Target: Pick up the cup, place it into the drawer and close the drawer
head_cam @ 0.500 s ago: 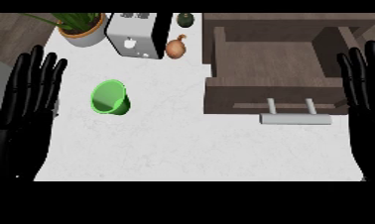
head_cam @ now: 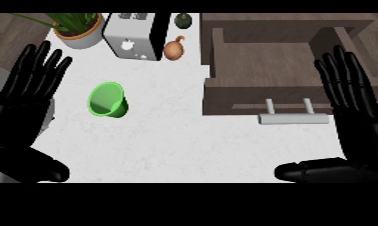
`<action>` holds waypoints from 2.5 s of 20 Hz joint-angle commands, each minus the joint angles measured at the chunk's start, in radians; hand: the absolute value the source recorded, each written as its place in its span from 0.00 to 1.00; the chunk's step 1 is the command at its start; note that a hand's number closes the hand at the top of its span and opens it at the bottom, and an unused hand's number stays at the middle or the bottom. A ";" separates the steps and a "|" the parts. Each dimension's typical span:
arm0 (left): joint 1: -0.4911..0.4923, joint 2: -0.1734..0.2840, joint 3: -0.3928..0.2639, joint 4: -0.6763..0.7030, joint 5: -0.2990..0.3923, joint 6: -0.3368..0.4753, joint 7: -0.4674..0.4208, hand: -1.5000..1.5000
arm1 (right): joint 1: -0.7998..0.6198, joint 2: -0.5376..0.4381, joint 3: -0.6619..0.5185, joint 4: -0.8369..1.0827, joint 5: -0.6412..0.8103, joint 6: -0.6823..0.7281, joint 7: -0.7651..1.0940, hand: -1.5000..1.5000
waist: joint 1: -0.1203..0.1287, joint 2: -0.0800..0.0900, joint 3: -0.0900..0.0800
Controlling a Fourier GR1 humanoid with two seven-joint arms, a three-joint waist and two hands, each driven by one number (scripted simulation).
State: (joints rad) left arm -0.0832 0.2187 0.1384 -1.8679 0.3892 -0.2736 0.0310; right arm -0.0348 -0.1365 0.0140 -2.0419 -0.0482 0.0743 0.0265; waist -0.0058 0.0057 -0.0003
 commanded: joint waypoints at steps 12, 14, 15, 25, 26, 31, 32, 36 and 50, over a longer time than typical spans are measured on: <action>-0.269 0.086 0.099 0.641 -0.018 -0.133 -0.121 0.00 | -0.117 -0.046 -0.067 0.118 -0.081 0.094 0.059 0.00 | -0.005 -0.003 0.000; -0.202 0.103 0.110 0.713 -0.057 -0.196 -0.222 0.00 | -0.233 -0.034 -0.075 0.209 -0.039 0.050 0.055 0.00 | 0.003 -0.001 0.000; -0.172 0.069 0.083 0.736 -0.125 -0.177 -0.299 0.00 | -0.149 -0.033 -0.071 0.173 -0.045 0.072 0.018 0.00 | -0.001 -0.002 0.000; -0.347 0.131 0.107 1.224 -0.254 -0.193 -0.536 0.00 | -0.240 -0.041 -0.090 0.172 -0.038 0.062 0.077 0.00 | -0.003 -0.002 -0.001; -0.346 0.155 0.116 1.268 -0.263 -0.214 -0.577 0.00 | -0.173 -0.003 -0.052 0.176 -0.014 0.061 0.023 0.00 | -0.004 -0.002 -0.001; -0.386 0.140 0.097 1.473 -0.359 -0.155 -0.768 0.00 | -0.232 -0.058 -0.138 0.236 -0.082 0.107 0.015 0.00 | -0.010 0.002 -0.001; -0.437 0.162 0.102 1.541 -0.370 -0.158 -0.764 0.00 | -0.171 -0.012 -0.057 0.163 -0.012 0.076 0.013 0.00 | -0.016 0.002 -0.002; -0.418 0.149 0.093 1.624 -0.406 -0.140 -0.896 0.00 | -0.253 -0.062 -0.127 0.194 -0.073 0.094 0.077 0.00 | -0.015 0.003 -0.002; -0.461 0.117 0.110 1.707 -0.416 -0.103 -0.991 0.00 | -0.248 -0.043 -0.098 0.142 -0.081 0.094 0.108 0.00 | -0.047 0.014 -0.007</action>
State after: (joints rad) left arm -0.5299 0.3454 0.2451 -0.1828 -0.0228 -0.3387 -0.8854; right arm -0.2842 -0.1770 -0.0871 -1.8740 -0.1149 0.1603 0.1145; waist -0.0406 0.0165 -0.0056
